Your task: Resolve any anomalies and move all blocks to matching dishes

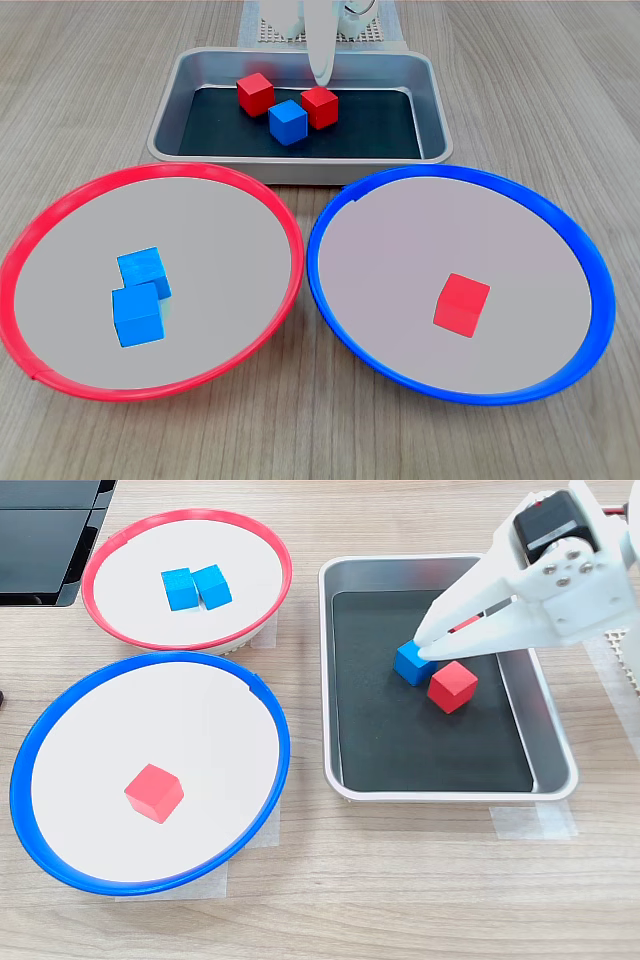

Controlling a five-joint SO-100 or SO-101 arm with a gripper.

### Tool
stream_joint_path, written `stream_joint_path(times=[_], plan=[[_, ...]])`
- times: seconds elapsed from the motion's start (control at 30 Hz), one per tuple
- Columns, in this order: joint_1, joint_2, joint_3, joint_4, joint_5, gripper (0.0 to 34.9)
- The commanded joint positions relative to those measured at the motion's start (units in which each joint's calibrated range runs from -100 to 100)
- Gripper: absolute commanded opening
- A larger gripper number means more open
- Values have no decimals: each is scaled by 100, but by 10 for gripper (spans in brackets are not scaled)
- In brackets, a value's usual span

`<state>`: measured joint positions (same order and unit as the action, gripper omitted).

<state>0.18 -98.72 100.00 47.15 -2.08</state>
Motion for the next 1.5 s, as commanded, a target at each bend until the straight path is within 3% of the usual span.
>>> stream_joint_path(times=[0.0,1.47], plan=[[-4,-34,0,19,20,3],[-88,401,-173,28,78,3]])
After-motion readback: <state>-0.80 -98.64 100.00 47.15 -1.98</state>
